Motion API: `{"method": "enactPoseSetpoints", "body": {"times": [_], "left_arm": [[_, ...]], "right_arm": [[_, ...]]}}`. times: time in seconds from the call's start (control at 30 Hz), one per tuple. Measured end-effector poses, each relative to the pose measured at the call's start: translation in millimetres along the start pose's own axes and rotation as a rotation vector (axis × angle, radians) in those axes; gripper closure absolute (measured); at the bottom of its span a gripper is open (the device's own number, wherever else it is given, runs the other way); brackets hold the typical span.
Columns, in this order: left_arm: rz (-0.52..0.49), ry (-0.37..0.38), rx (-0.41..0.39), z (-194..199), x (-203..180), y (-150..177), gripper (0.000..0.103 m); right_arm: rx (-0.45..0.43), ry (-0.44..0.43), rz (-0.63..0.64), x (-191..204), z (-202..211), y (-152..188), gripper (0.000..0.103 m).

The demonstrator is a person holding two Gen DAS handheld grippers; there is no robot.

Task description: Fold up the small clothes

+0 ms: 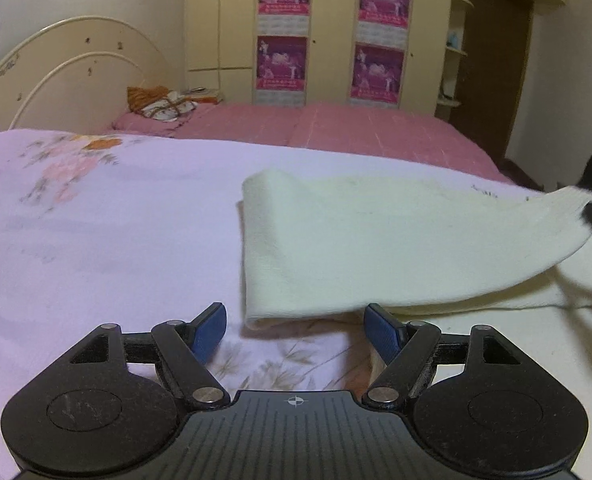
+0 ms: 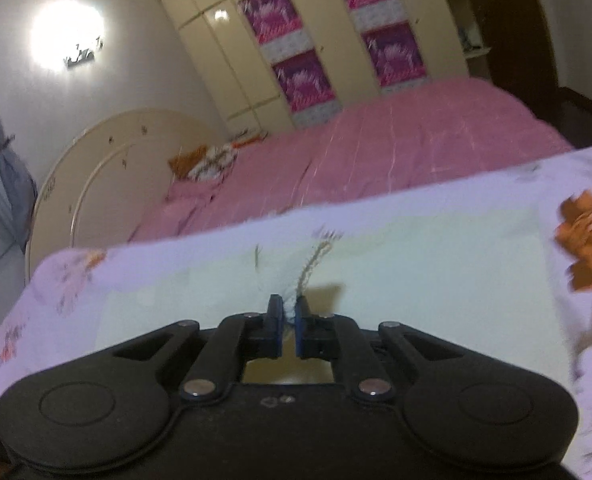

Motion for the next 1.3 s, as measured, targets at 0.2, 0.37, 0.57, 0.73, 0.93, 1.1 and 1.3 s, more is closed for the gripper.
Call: {"method": "enactPoseSetpoints", "body": {"times": [0.2, 0.37, 0.57, 0.73, 0.93, 1.1, 1.3], "left_arm": [[-0.009, 0.018, -0.037, 10, -11, -7, 0.028], [-0.038, 0.024, -0.003, 1, -22, -1, 0.028], [0.022, -0.033, 0.021, -9, -10, -1, 0.028], [0.02, -0.03, 0.037, -12, -4, 3, 0.028], [0.024, -0.021, 0.045, -15, -2, 2, 0.028], [0.01, -0.014, 0.049, -16, -1, 1, 0.028], [0.007, -0.002, 0.062, -17, 2, -1, 0.028]], "right_arm": [[-0.02, 0.006, -0.001, -20, 19, -12, 0.096], [-0.021, 0.017, -0.006, -27, 19, -12, 0.096], [-0.017, 0.024, 0.007, -26, 17, -10, 0.096], [-0.049, 0.061, 0.003, -39, 27, -15, 0.096], [-0.037, 0.147, -0.015, -76, 40, -8, 0.096], [-0.024, 0.176, -0.033, -96, 49, 3, 0.096], [-0.004, 0.193, -0.044, -110, 54, 14, 0.096]]}}
Point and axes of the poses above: each gripper's, at about its wrist camera, not at the fingertips, and z roughly against the way its jaws point, x to its left, y to its underside, the point moved 7 cm from there along -z, roughly the way its jaws point, and after that the axes turned 1 degree about z, right-handed, at the moved point
